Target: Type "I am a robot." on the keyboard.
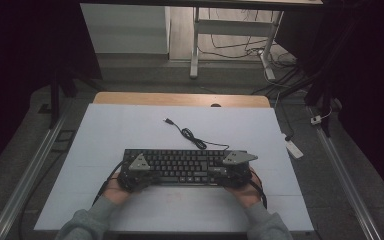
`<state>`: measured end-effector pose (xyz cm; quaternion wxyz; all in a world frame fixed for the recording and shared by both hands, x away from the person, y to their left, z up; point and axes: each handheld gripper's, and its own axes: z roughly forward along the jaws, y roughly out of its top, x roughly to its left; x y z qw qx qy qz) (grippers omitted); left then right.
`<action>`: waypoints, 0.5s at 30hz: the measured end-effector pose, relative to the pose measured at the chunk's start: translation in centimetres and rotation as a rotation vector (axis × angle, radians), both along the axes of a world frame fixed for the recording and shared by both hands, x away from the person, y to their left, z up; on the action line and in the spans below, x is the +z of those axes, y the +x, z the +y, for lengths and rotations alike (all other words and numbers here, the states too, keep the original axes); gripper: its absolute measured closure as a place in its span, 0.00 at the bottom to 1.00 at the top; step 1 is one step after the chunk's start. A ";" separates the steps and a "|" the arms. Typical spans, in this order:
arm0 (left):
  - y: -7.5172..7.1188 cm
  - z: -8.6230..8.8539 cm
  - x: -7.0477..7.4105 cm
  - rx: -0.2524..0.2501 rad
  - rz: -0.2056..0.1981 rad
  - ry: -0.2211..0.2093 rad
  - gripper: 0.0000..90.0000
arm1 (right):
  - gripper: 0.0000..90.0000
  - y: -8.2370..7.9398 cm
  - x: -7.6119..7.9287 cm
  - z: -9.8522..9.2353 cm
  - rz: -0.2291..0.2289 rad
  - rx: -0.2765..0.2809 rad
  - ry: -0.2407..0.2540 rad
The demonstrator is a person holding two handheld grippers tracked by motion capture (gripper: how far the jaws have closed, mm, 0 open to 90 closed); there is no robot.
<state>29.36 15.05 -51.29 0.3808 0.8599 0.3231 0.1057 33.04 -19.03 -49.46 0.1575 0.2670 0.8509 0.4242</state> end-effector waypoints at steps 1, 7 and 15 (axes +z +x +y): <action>0.0 0.1 0.2 0.003 -0.005 -0.011 0.87 | 0.53 0.0 0.0 0.0 -0.001 -0.001 0.000; -0.1 0.9 1.0 0.049 -0.016 -0.064 0.59 | 0.53 0.0 0.0 0.0 -0.003 -0.002 -0.001; 0.3 1.8 1.3 0.101 0.004 -0.078 0.42 | 0.53 0.1 0.0 -0.1 0.000 -0.007 0.002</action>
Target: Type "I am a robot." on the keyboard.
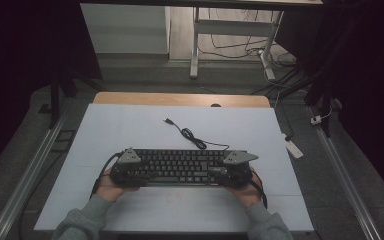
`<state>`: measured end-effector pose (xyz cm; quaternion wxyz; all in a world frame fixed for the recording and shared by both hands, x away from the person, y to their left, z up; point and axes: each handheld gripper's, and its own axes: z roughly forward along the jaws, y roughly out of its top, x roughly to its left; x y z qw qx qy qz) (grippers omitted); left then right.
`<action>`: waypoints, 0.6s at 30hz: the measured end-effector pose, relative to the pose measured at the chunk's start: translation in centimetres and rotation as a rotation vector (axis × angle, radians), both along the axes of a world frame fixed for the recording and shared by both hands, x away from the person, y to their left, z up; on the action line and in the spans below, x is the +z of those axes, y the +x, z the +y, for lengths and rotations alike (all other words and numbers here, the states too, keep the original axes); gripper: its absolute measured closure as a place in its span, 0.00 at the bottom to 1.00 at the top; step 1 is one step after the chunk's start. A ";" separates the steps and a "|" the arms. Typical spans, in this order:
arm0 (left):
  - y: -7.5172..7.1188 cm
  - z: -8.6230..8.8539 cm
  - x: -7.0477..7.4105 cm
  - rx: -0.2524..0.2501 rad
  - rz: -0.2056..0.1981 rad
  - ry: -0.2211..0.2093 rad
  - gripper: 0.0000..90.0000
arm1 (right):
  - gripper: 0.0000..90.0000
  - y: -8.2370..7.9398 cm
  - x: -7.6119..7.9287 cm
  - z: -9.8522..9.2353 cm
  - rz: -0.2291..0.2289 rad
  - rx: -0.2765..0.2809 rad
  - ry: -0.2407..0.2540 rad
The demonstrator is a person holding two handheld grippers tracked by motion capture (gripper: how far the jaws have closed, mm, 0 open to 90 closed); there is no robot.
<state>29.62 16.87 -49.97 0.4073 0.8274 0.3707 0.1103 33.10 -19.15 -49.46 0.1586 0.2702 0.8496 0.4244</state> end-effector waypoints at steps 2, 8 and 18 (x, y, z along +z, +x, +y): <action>0.0 0.2 0.1 0.003 0.000 -0.002 0.41 | 0.53 0.0 0.0 0.0 0.000 0.000 -0.003; 0.1 0.4 0.2 0.017 0.000 0.001 0.39 | 0.53 0.0 0.0 0.0 0.001 0.000 -0.008; 0.3 1.0 0.3 0.047 -0.002 -0.005 0.38 | 0.53 0.0 0.0 0.1 0.001 -0.001 -0.010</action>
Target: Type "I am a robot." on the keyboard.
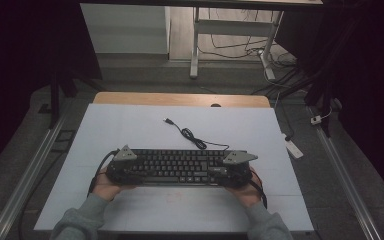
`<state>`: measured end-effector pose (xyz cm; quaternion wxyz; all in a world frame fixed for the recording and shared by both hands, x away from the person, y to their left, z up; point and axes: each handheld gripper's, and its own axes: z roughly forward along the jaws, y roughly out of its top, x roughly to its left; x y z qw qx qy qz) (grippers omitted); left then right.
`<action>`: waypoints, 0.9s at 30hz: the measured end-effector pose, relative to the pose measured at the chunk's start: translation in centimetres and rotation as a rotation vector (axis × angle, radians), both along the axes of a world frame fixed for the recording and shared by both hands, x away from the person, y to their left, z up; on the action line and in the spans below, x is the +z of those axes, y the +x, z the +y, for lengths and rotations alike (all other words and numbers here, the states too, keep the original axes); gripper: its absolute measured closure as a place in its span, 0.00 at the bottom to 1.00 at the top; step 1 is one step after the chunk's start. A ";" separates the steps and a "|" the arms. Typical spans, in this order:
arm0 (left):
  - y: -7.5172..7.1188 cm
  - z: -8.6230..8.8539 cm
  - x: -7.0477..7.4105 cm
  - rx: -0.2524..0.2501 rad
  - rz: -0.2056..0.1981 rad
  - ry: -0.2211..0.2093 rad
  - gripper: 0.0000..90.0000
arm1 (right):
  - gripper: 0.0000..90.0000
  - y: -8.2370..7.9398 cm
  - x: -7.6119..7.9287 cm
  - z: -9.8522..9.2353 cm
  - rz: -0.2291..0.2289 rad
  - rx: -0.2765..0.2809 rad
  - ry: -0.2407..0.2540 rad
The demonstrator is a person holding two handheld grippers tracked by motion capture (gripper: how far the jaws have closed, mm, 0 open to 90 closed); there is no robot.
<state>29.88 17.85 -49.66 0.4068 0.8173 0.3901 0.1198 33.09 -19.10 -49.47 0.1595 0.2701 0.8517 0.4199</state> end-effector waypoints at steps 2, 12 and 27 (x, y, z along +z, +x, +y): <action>0.1 0.3 0.0 0.014 0.002 -0.001 0.38 | 0.53 0.0 0.0 0.0 -0.002 -0.001 -0.002; 0.7 1.9 -0.2 0.096 0.022 0.007 0.39 | 0.53 0.1 -0.1 0.0 0.000 0.000 -0.003; 1.0 3.1 -0.8 0.116 0.023 0.034 0.64 | 0.53 0.1 -0.1 0.0 0.002 -0.003 -0.003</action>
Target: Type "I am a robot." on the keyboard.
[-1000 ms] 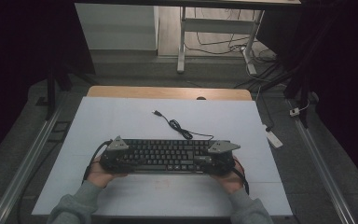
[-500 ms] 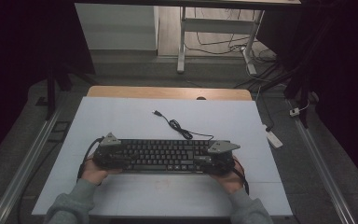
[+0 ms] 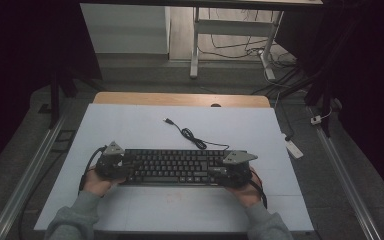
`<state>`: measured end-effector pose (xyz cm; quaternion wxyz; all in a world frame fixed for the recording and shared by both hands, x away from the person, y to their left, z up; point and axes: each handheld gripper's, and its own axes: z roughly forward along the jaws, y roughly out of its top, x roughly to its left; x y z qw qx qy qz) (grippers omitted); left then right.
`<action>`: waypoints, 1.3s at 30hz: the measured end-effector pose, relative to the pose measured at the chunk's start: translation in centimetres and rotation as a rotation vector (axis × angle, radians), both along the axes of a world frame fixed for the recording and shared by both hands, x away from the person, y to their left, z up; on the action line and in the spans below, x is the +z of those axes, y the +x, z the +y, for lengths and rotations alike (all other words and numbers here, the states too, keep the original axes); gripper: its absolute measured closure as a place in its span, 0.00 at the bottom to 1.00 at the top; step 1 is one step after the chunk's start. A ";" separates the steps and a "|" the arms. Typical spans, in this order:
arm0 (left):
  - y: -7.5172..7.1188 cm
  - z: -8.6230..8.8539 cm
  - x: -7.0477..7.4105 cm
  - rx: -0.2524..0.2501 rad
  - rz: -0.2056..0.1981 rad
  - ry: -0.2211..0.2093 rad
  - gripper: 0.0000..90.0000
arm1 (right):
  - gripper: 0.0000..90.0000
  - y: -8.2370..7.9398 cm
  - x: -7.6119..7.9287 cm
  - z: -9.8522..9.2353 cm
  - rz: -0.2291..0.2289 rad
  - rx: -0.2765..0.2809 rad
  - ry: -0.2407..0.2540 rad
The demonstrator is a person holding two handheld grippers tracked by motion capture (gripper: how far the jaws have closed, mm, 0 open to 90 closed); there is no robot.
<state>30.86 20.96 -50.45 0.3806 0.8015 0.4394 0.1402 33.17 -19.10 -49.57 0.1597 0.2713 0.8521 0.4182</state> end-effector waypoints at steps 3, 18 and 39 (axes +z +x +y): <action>0.0 0.1 -0.1 -0.004 0.005 0.015 0.73 | 0.53 0.0 0.0 0.0 -0.001 -0.001 0.000; 0.5 -0.2 -1.3 -0.012 0.041 0.096 0.99 | 0.53 0.0 0.0 0.0 0.002 -0.002 -0.003; 0.6 -0.6 -1.9 -0.013 0.057 0.116 0.99 | 0.53 0.0 0.0 0.1 0.001 -0.004 -0.009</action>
